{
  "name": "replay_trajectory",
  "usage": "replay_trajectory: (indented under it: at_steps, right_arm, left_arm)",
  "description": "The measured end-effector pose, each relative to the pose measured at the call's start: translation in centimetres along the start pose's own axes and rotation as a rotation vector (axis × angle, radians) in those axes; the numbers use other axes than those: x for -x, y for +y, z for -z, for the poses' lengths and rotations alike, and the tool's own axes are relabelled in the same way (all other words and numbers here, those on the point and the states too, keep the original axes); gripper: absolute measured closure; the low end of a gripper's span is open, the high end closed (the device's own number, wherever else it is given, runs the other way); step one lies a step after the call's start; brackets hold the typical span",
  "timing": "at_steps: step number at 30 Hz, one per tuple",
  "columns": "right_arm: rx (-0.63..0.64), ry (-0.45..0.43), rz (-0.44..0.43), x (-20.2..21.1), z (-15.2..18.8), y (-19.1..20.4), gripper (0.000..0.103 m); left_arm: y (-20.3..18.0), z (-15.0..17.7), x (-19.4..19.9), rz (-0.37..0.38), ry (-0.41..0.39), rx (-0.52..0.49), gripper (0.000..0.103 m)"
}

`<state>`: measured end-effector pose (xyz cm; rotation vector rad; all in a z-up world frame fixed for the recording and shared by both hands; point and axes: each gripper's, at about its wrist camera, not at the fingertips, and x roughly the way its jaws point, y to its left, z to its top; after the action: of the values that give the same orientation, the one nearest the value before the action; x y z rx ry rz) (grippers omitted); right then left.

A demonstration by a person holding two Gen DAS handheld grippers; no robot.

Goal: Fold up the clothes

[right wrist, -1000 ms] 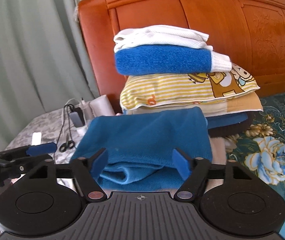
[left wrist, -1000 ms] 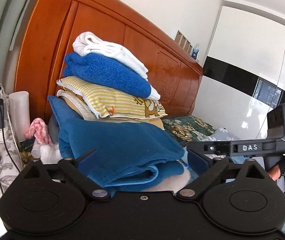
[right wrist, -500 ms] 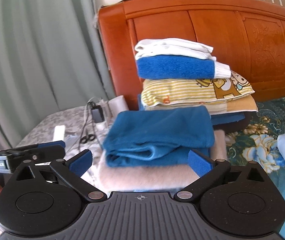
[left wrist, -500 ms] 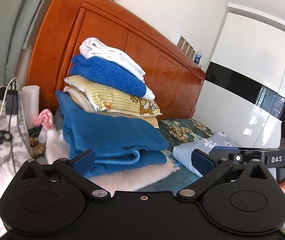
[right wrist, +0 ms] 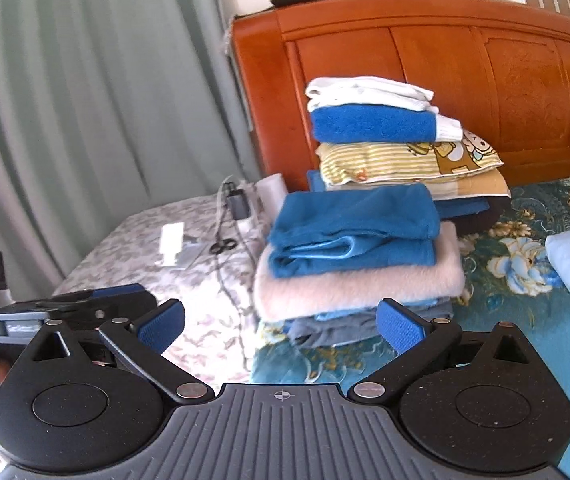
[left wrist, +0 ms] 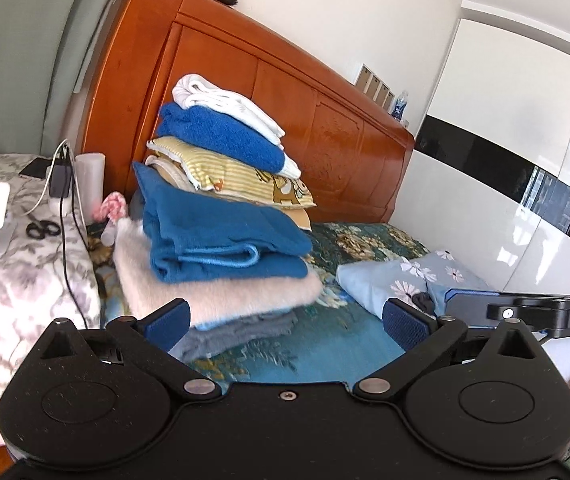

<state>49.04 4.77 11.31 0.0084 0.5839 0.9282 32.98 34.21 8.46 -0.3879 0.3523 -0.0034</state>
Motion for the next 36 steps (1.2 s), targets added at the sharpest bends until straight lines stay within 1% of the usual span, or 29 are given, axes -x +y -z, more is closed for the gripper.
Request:
replay_trajectory:
  at_steps: [7,16,19,23,32,36]
  right_arm:
    - [-0.014,-0.006,-0.004,4.9,2.5,2.0,0.0]
    - [0.007,-0.015,0.036,10.7,6.5,3.3,0.0]
    - [-0.001,-0.031,0.049,12.6,7.8,3.5,0.0]
    - [-0.027,-0.052,0.063,14.9,9.5,3.6,0.0]
    - [-0.032,-0.062,0.088,18.4,13.4,4.2,0.0]
    - [-0.035,-0.063,0.094,19.8,15.1,4.5,0.0]
  left_arm:
    - [-2.6,3.1,3.3,0.024,0.007,0.033,0.002]
    - [-6.4,7.5,6.6,0.058,0.031,0.042,0.001]
    - [-7.5,8.8,7.7,0.054,0.019,0.047,0.002]
    - [-9.6,10.6,9.1,0.024,0.006,0.003,0.001]
    - [-13.4,14.6,11.1,-0.027,0.048,-0.073,0.001]
    - [-14.6,16.0,11.9,-0.033,0.062,-0.08,0.001]
